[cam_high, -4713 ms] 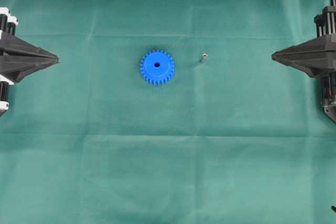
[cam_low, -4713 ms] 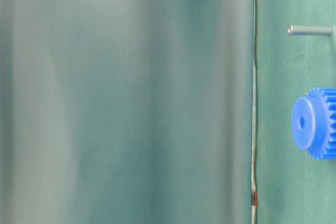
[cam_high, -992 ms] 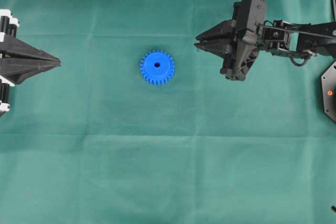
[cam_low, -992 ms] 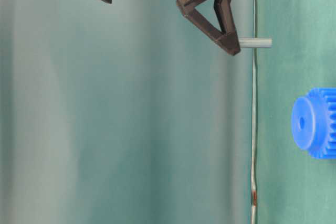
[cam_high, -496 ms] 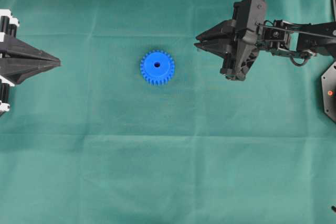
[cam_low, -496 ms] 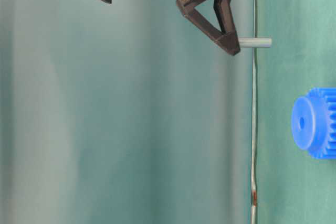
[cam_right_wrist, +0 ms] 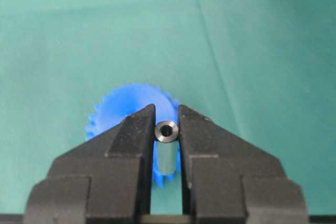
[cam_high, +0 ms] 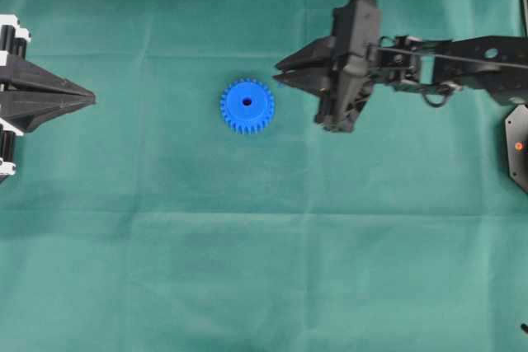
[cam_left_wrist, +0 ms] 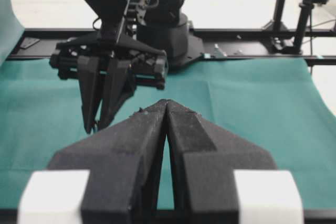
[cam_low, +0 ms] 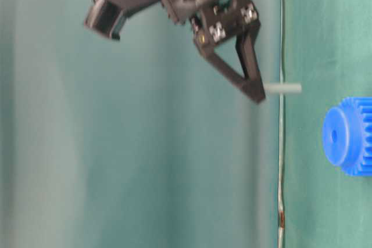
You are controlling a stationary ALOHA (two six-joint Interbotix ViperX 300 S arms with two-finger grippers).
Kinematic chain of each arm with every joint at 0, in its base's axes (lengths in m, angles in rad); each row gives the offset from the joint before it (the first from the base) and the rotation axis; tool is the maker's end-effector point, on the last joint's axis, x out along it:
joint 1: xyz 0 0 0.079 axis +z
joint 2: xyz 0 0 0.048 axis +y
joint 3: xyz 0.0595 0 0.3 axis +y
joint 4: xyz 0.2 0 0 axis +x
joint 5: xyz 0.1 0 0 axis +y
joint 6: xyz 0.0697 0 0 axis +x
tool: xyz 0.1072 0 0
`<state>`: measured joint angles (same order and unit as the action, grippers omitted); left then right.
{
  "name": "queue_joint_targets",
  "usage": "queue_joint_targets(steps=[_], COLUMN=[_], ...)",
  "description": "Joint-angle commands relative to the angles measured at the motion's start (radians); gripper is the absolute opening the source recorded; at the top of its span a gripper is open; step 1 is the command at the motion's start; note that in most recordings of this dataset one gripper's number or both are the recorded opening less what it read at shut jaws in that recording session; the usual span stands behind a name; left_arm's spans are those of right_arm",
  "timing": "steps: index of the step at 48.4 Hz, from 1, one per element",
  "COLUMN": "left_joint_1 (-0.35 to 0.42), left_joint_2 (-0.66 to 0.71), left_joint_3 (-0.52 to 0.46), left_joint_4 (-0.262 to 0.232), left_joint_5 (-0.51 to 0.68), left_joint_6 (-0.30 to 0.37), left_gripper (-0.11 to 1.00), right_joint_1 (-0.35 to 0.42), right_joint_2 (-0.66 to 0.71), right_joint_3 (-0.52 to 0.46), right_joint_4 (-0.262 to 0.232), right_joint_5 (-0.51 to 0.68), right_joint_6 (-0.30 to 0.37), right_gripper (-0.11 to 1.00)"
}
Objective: Insert the shaft placed at a random location into the center hole of the medium gear at another random location.
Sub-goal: 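Lift the shaft and carry it left toward the blue gear, then align the held shaft over the gear's center hole and lower it in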
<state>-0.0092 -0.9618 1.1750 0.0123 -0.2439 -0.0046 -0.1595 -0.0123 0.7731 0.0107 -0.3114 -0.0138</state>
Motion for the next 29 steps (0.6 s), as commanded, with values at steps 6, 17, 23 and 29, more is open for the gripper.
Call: queue_joint_targets(steps=[6, 17, 23, 29], left_joint_1=[0.002, 0.002, 0.002, 0.002], left_joint_2=[0.009, 0.009, 0.009, 0.009], left_joint_3=[-0.020, -0.020, -0.020, -0.020], left_joint_4=[0.002, 0.002, 0.002, 0.002], left_joint_5=[-0.006, -0.005, -0.005, -0.005], left_joint_6=[-0.002, -0.002, -0.002, -0.002], left_gripper=[0.00, 0.00, 0.00, 0.00], right_joint_1=[0.020, 0.035, 0.037, 0.037], right_joint_2=[0.040, 0.091, 0.104, 0.106], right_joint_3=[-0.091, -0.146, -0.160, -0.160], right_joint_4=[0.005, 0.005, 0.005, 0.005], right_joint_5=[0.005, 0.005, 0.005, 0.003], right_joint_6=[0.002, 0.003, 0.003, 0.003], right_gripper=[0.13, 0.13, 0.13, 0.13])
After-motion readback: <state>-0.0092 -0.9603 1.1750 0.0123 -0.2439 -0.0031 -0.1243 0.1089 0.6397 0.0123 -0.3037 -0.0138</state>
